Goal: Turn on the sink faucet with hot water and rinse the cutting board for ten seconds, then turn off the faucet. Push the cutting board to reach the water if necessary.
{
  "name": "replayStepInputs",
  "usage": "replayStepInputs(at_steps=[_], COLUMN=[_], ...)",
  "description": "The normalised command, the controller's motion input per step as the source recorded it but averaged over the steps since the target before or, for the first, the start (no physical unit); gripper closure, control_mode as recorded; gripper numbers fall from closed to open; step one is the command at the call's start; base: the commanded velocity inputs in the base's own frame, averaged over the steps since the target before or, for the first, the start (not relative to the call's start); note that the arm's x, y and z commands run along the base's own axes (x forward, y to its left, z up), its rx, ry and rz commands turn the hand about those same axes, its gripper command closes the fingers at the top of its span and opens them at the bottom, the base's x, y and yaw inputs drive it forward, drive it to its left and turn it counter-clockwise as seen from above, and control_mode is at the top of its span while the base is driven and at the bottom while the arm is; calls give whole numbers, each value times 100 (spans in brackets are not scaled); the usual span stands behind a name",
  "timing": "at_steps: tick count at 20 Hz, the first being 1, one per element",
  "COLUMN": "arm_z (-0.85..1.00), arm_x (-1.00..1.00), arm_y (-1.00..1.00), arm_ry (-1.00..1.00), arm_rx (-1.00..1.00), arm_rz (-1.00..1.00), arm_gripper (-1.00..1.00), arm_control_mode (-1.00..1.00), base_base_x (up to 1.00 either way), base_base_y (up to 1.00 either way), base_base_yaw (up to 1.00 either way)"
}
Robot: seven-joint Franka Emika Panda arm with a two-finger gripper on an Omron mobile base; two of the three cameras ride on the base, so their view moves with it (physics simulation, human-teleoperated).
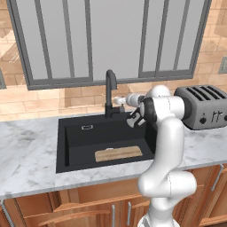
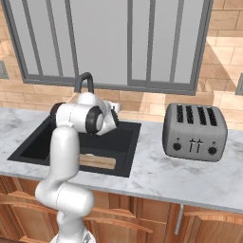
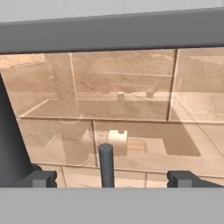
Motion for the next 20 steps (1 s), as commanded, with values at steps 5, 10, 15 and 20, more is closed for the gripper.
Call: replayStepInputs(at_steps=[5, 10, 15, 20], arm_z=[-15, -11, -10, -5], arm_x=[9, 10, 9, 7], arm_y=[0, 0, 1, 2], arm_ry=[0, 0, 0, 0], arm_rx=[0, 0, 0, 0], arm_rz=[0, 0, 0, 0], arm_gripper=[-100, -100, -100, -100], arm_control_mode=[-100, -100, -100, -100], base_base_x=[0, 0, 0, 0], base_base_y=[0, 0, 0, 0], base_base_yaw=[0, 0, 0, 0])
